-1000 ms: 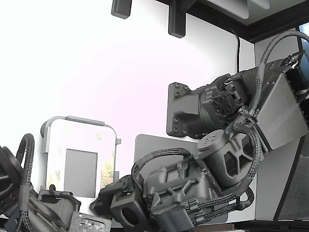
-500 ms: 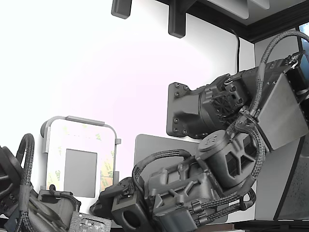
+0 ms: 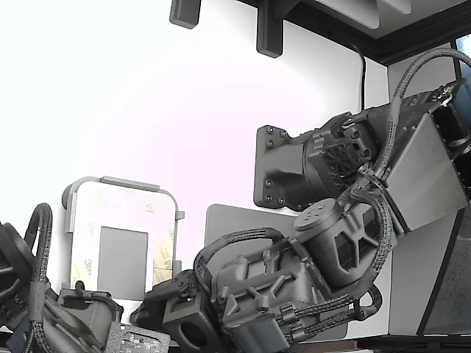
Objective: Peel off protective film from adhesive tape.
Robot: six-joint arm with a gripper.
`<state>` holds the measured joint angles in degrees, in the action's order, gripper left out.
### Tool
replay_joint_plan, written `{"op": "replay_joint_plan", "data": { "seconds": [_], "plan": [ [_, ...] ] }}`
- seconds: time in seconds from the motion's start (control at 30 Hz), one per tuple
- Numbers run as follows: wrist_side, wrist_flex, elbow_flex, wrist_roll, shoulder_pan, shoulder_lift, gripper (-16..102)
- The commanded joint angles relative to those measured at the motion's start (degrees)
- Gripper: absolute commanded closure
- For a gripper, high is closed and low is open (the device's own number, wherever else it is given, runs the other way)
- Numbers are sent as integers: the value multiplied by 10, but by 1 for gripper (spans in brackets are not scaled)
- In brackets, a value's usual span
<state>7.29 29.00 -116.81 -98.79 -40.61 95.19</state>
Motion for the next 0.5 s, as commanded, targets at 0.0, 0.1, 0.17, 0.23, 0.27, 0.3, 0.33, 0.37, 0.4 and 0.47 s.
{"op": "replay_joint_plan", "data": {
  "seconds": [0.0,0.1,0.17,0.23,0.27,0.3,0.33,0.37,0.4,0.47],
  "plan": [
    [-2,-4,11,4,10,12,97],
    [-3,-4,6,11,8,17,97],
    [-3,-4,2,14,6,20,97],
    [-2,-5,-3,18,5,22,97],
    [-2,-5,-3,18,4,23,97],
    [-1,-5,-4,19,4,24,97],
    [-1,-4,-4,20,4,25,97],
    [-1,-4,-4,22,3,25,97],
    [0,-4,-4,23,2,25,97],
    [0,-3,-4,25,1,26,97]
  ]
}}
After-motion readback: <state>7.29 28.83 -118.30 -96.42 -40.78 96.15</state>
